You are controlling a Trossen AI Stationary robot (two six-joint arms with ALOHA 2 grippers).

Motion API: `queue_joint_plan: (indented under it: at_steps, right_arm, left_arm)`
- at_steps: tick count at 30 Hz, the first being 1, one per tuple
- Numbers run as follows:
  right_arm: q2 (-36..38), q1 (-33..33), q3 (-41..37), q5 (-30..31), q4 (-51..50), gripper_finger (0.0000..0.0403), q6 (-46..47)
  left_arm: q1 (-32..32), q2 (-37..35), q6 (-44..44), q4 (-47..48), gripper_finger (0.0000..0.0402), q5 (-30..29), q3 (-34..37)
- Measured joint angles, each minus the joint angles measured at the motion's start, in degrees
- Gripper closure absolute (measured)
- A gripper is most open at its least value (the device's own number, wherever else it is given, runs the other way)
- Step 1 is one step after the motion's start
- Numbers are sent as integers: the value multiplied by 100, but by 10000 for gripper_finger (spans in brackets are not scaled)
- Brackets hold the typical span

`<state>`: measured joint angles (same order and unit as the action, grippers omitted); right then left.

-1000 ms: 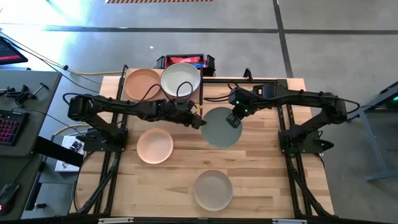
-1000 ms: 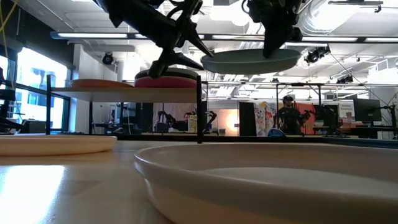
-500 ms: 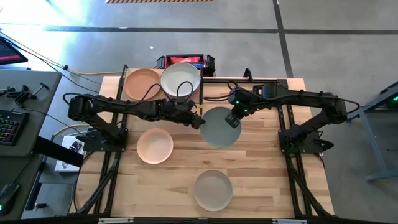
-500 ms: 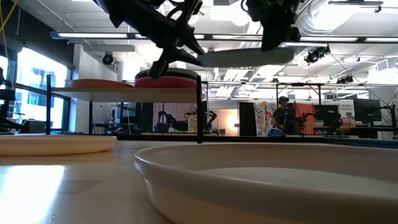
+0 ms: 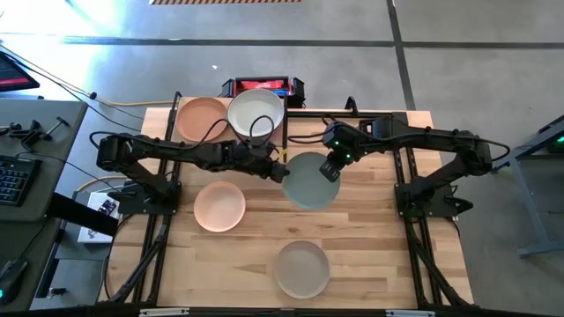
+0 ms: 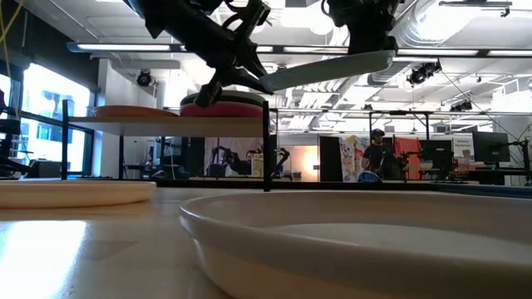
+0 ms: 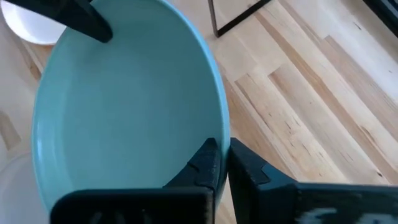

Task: Place and stack plates onto a shelf
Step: Stack the light blue plate on top of the orange plate on the shelf

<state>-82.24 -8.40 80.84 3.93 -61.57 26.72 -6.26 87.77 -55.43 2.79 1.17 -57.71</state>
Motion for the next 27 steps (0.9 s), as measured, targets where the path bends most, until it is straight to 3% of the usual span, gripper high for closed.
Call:
queue_joint_plan:
  at_steps: [13, 21, 27]
  right_arm:
    - [-4, 2, -11, -104, 143, 278, -223]
    - [15, -41, 241, -122, -6, 269, -478]
    - [15, -61, 519, -123, -82, 269, -768]
  left_arm:
    - [-44, -79, 15, 795, 393, -11, -20]
    - [-250, -448, -43, 1999, 393, -22, -17]
    - [-420, -1150, -151, 2485, 393, -25, -17]
